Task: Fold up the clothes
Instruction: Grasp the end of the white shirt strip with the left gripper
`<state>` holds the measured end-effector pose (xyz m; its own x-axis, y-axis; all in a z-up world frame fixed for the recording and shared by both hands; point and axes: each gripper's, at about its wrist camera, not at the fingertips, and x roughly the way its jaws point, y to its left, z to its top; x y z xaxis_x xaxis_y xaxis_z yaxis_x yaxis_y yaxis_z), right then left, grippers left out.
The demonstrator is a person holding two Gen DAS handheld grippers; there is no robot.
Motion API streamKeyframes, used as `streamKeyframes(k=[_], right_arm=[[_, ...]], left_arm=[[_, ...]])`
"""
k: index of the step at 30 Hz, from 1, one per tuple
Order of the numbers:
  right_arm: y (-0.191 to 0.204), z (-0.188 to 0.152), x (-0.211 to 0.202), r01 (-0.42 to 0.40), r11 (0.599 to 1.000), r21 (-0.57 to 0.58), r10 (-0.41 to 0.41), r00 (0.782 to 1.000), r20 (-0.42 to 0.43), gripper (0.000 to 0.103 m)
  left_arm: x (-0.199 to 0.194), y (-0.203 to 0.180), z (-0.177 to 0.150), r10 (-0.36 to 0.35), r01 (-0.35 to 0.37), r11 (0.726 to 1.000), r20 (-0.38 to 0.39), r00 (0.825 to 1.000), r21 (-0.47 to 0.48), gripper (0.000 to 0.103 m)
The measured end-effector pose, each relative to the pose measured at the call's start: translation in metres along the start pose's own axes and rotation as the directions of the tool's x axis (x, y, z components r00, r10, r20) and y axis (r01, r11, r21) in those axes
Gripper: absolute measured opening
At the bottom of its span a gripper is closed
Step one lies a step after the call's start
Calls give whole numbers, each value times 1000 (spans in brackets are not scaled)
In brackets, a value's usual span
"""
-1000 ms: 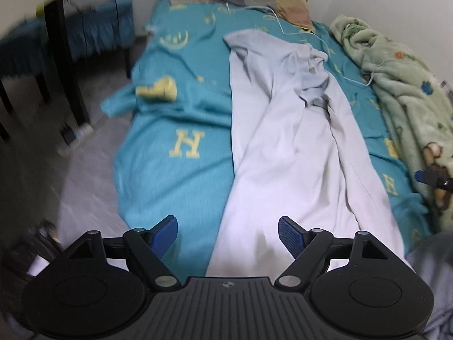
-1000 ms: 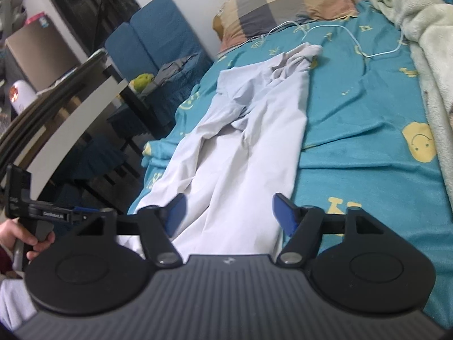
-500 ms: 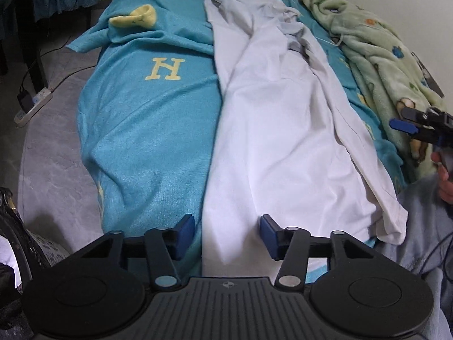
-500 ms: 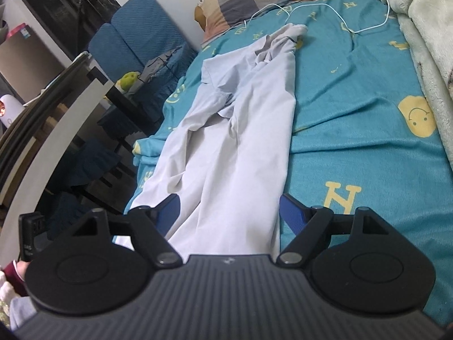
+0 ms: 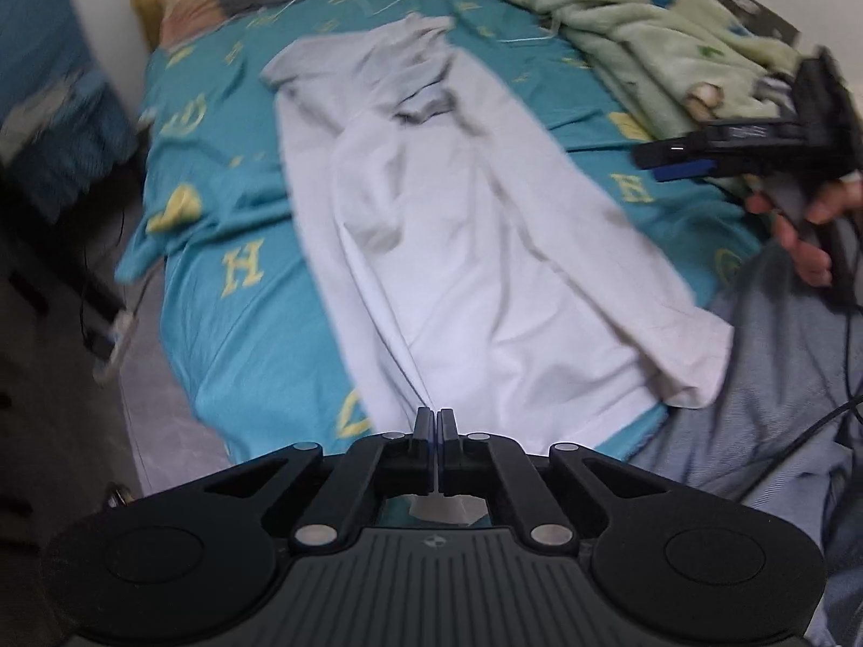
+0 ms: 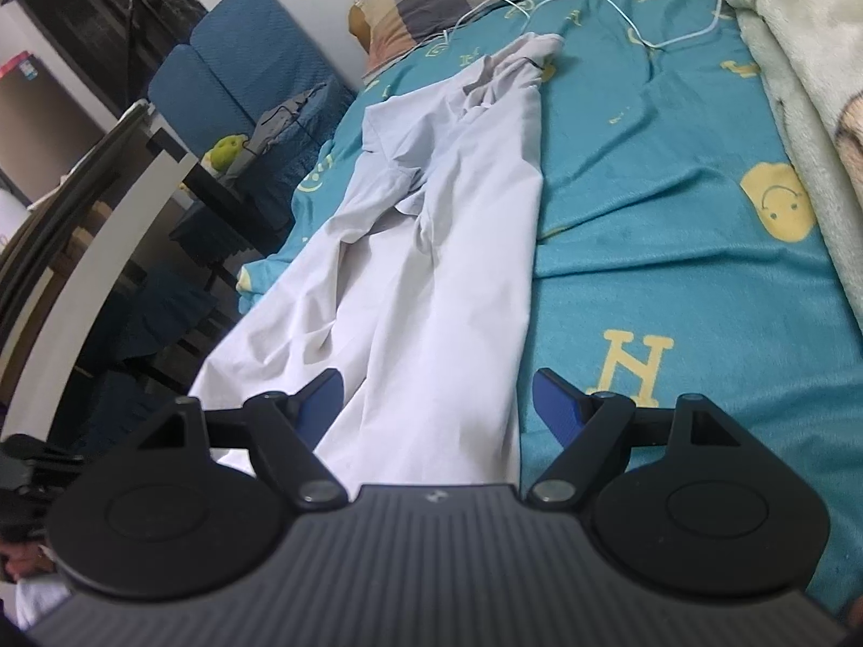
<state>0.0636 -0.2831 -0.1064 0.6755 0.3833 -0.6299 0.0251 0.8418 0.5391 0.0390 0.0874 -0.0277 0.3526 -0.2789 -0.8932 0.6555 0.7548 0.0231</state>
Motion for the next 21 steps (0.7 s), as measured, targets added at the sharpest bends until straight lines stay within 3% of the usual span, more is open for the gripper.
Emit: streamKeyframes(k=[6,11,14,16,17,18,20,21], right_arm=[[-9,0,-8,-22,999,49,21,1000,16,79],[-18,1,-9,-21,996,90,20,1000,5,79],[-21,-1,-4,-16,994,104,22,998,-55,79],[-22,-4,1,-8,994,105,18,995,-98,79],[-22,-6,3,-6,994,106,18,993,-117,79],[-22,-8,5,-12,994,111,27,991,-135,79],[-24,-11,11,-18,992,124,39,984,-171,79],[-24,-12,14,-11,991,130,35,981,-188,79]], left_arm=[[-13,-71,34,-51,48,995,33,998,83,1],[42,-127,38,-116,122,982,-48,992,141,1],[80,-128,33,-139,148,985,-106,985,85,2],[89,-116,31,-165,168,986,-103,981,13,5],[84,-104,29,-178,175,984,-69,982,-43,13],[80,-91,28,-188,184,978,-33,982,-99,28],[71,-67,25,-202,205,956,39,979,-209,52],[67,-55,23,-205,218,940,75,976,-262,59]])
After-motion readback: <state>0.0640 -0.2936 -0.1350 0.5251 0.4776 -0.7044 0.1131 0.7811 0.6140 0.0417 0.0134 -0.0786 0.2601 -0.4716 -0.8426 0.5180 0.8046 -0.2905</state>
